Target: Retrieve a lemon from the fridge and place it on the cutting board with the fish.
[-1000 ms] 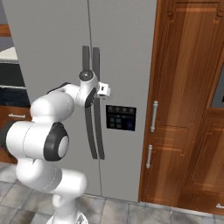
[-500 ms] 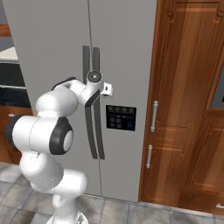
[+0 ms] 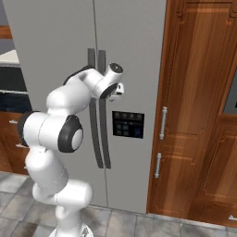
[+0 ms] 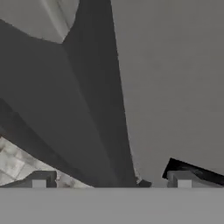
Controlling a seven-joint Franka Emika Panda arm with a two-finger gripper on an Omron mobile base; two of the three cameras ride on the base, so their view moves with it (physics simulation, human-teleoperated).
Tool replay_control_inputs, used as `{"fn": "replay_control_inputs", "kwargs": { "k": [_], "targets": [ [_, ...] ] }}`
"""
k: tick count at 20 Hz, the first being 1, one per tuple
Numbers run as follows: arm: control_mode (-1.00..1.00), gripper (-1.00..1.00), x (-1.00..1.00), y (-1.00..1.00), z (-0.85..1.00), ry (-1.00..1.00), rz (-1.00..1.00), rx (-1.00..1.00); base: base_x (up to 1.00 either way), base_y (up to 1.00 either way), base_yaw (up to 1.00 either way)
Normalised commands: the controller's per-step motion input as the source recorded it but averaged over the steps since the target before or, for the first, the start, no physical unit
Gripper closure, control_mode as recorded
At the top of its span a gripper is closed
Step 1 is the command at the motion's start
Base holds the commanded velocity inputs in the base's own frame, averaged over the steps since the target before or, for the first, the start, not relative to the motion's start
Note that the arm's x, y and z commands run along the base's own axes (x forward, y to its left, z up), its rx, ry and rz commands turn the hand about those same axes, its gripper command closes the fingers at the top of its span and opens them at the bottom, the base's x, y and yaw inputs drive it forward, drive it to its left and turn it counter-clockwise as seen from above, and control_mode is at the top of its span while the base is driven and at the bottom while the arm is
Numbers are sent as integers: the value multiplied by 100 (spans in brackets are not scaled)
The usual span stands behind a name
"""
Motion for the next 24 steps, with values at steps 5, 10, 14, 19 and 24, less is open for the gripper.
{"fn": "replay_control_inputs", "kwargs": {
  "k": [5,10,14,19,24],
  "targets": [
    [-100,-100,6,31,-31,-32,-1,0,0,0,0],
    [-100,-100,-37,42,-13,-31,-7,0,0,0,0],
    [-100,-100,0,71,0,-18,-17,0,0,0,0],
    [-100,-100,16,15,0,-1,-9,0,0,0,0],
    [-100,-100,12,-10,-3,-1,0,-1,0,0,0]
  ]
}}
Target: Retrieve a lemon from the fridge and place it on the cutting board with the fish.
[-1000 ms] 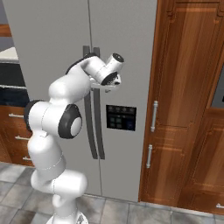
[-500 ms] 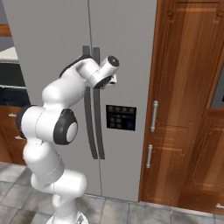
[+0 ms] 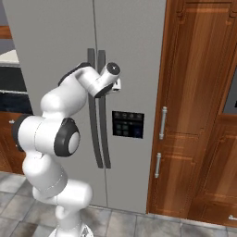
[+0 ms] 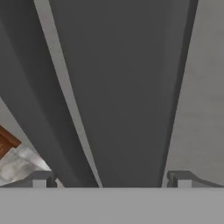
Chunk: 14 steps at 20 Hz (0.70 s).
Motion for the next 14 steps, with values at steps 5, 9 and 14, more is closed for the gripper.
{"fn": "replay_control_inputs", "kwargs": {
  "k": [5,9,14],
  "targets": [
    [-100,-100,0,-14,-2,-2,-2,-3,0,0,0],
    [-100,-100,0,-11,0,0,-4,-2,0,0,0],
    [-100,-100,7,6,-11,0,-3,-2,0,0,0]
  ]
}}
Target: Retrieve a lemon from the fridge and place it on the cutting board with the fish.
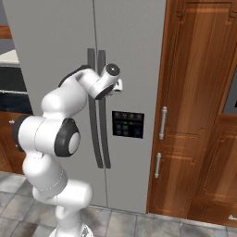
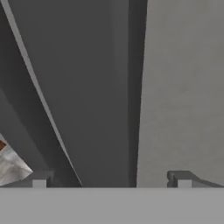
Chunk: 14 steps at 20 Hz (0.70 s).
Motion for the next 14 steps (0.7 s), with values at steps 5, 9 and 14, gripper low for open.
{"fn": "replay_control_inputs", "kwargs": {
  "k": [5,9,14],
  "targets": [
    [-100,-100,48,11,-36,-9,0,-6,0,0,0],
    [-100,-100,48,2,-33,-20,0,-1,0,0,0],
    [-100,100,34,8,-29,-18,0,0,0,0,0]
  ]
}}
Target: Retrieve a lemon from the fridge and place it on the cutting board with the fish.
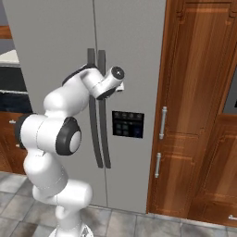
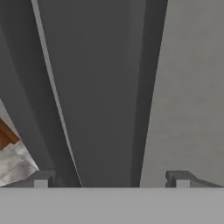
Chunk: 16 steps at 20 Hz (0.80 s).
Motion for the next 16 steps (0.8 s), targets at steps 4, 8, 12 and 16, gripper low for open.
{"fn": "replay_control_inputs", "kwargs": {
  "k": [4,8,12,16],
  "targets": [
    [-100,100,31,11,-25,-16,0,0,0,0,0],
    [-100,100,26,16,-27,-19,0,0,0,0,0],
    [-100,100,21,6,-7,-5,0,0,0,0,0],
    [-100,100,-11,-9,30,19,0,0,0,0,0]
  ]
}}
